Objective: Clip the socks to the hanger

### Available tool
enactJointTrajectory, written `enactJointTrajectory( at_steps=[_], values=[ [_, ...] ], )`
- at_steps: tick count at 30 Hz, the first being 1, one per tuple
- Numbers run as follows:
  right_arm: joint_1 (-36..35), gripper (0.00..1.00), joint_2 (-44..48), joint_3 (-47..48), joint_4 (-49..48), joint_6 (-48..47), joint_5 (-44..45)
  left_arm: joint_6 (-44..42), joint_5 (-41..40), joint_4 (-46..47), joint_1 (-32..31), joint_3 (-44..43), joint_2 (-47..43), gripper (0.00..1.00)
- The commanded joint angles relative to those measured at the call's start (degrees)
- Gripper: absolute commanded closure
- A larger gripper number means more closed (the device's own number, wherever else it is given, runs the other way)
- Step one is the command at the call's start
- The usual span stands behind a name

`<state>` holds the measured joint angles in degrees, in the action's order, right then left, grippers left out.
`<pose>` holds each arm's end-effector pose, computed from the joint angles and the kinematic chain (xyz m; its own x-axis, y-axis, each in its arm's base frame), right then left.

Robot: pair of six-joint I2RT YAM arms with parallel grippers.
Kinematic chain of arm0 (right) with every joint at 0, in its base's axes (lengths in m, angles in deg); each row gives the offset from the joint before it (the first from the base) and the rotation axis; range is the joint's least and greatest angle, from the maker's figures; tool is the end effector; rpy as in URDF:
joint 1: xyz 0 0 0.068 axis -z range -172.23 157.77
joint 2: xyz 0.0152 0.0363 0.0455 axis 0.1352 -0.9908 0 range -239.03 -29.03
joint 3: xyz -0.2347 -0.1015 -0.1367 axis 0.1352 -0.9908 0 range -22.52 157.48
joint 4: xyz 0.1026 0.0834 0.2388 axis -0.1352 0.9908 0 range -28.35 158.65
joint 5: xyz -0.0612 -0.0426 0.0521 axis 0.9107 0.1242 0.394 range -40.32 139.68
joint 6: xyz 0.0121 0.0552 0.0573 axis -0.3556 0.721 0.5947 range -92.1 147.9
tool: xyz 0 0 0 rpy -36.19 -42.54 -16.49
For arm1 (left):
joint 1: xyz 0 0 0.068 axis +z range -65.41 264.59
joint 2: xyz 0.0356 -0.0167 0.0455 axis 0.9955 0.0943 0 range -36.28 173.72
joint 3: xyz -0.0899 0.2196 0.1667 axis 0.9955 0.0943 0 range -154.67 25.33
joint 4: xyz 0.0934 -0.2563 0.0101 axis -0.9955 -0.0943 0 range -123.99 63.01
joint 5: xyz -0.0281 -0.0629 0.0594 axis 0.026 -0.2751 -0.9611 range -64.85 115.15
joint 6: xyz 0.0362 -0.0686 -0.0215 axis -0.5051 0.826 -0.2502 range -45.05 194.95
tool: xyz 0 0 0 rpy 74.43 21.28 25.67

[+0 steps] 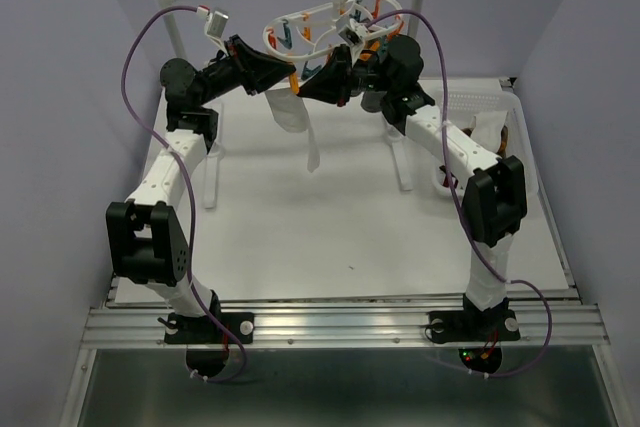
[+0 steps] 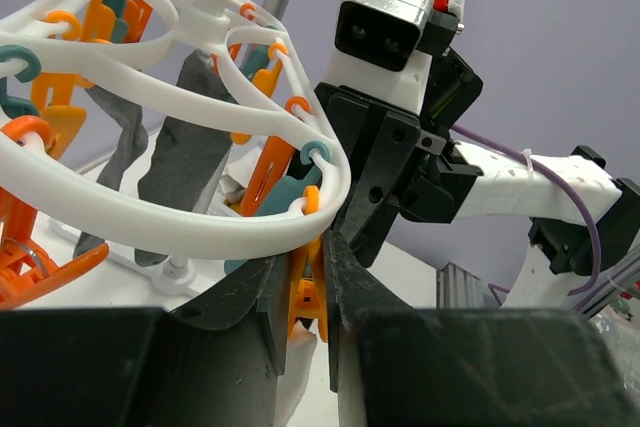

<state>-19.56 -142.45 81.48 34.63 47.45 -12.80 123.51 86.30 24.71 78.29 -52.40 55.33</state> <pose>0.4130 0.2828 0.4213 -0.0692 0.1383 -0.9880 -0.9975 -0.0255 0.0663 0.3681 -0.1020 0.4577 -0.1518 -0.3472 -0.9254 0.9472 0.2166 -0.2366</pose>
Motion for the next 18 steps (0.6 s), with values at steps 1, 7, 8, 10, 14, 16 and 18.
enactJointTrajectory(
  at_steps=[1,7,8,10,14,16,18],
  values=[
    [0.4,0.99,0.2,3.9,-1.1,0.7,0.0,-0.7,2.2,3.4,-0.2,-2.8,0.2,1.0],
    [0.4,0.99,1.3,2.6,-1.3,1.4,1.0,-1.2,1.8,3.4,-0.2,-2.5,-0.3,1.0],
    [0.4,0.99,1.3,2.7,-1.3,1.8,1.5,-1.4,1.7,3.4,-0.2,-2.4,-0.5,1.0],
    [0.4,0.99,1.2,3.0,-1.4,2.7,2.2,-1.4,1.8,3.4,-0.2,-2.0,-0.9,1.0],
    [1.0,0.99,1.8,2.2,-1.6,3.2,3.1,-2.8,1.8,2.1,-0.1,-1.3,-1.7,1.0],
    [1.0,0.99,2.5,0.5,-3.8,4.6,2.9,-4.0,1.3,0.8,-0.1,-1.4,-2.1,1.0],
    [1.0,0.99,3.0,-0.4,-5.0,5.4,2.2,-6.4,0.3,-2.1,-0.1,-1.9,-2.1,1.0]
  ],
)
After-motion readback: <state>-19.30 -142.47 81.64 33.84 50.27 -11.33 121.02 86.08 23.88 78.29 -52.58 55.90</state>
